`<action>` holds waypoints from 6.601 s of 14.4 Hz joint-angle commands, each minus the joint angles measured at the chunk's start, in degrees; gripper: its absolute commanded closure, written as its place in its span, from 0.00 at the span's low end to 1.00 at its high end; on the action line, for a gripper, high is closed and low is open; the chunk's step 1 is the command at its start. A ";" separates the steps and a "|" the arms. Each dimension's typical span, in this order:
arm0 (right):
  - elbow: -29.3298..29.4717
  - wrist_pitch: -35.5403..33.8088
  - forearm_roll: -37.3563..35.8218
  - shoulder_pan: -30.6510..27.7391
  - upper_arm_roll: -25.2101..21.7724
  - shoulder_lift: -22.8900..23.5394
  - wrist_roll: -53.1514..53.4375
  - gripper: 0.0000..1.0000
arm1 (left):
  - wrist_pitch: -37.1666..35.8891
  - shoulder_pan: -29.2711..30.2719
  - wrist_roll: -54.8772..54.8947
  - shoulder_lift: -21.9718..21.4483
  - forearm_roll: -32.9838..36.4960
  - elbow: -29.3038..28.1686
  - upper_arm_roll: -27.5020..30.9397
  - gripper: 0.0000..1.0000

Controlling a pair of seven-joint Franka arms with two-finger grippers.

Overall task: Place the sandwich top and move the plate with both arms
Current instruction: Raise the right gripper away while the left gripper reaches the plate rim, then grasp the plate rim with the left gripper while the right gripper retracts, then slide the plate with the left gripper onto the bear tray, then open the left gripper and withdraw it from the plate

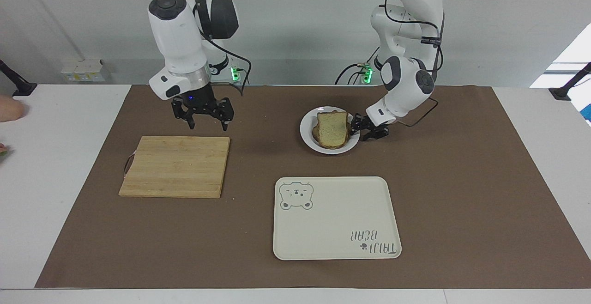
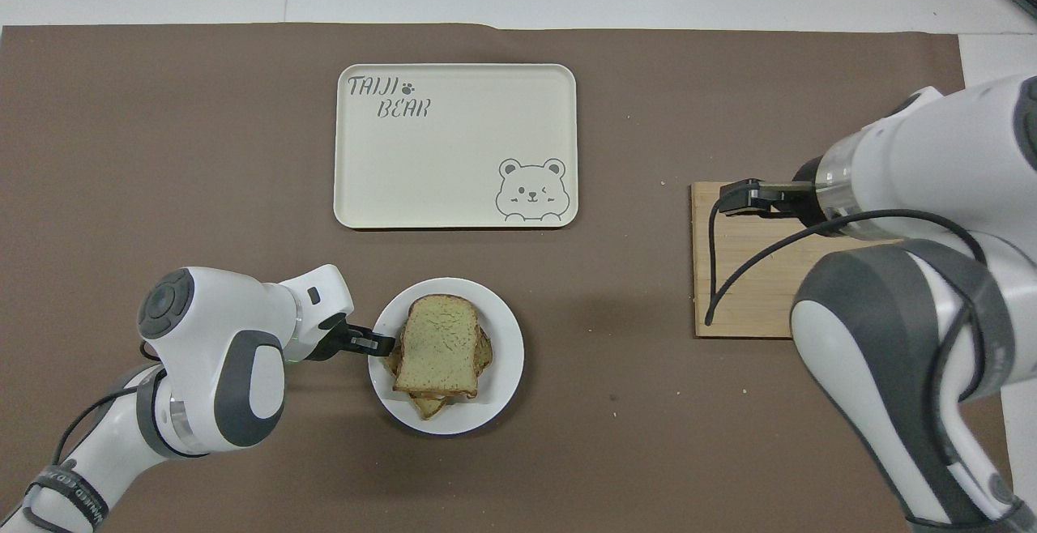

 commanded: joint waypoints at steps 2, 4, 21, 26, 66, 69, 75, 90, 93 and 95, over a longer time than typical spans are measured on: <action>-0.02 -3.73 0.18 -3.02 0.69 -3.76 -1.23 0.00 | 1.60 -2.52 0.80 -1.88 -2.71 -3.25 0.86 0.69; 2.16 -7.06 0.27 -4.51 0.69 -4.12 -2.72 0.00 | 1.16 -2.52 0.63 -2.85 -5.68 -4.56 0.86 0.83; 12.55 -19.91 2.03 -9.18 -1.51 -4.91 -9.23 0.00 | -15.62 10.91 8.08 -1.89 -22.40 0.61 1.21 1.00; 11.41 -19.91 -0.52 -8.65 -1.33 -5.44 -10.20 0.00 | -19.59 15.32 11.96 -1.18 -26.78 2.55 1.13 1.00; 11.40 -20.62 0.27 -8.92 -1.33 -5.26 -10.11 0.00 | -12.97 17.08 -5.79 28.80 -27.85 40.52 -3.10 0.00; 11.40 -20.62 0.27 -8.92 -1.24 -5.26 -10.11 0.00 | -18.34 17.08 -7.19 24.32 -26.45 39.47 0.16 0.00; 11.40 -20.62 0.27 -8.92 -1.24 -5.26 -10.11 0.00 | -20.72 17.25 -15.55 18.43 -9.78 39.99 2.35 0.00; 11.40 -20.62 0.27 -8.92 -1.24 -5.26 -10.11 0.00 | -33.90 17.25 -20.29 7.09 33.05 46.14 5.70 0.00; 11.40 -20.62 0.27 -8.92 -1.24 -5.26 -10.11 0.00 | -36.97 17.08 -20.20 3.66 33.76 46.58 5.61 0.00; 12.45 -19.57 0.01 -9.44 -1.51 -4.74 -9.68 0.00 | -41.10 16.64 -20.29 1.82 34.28 47.11 5.61 0.00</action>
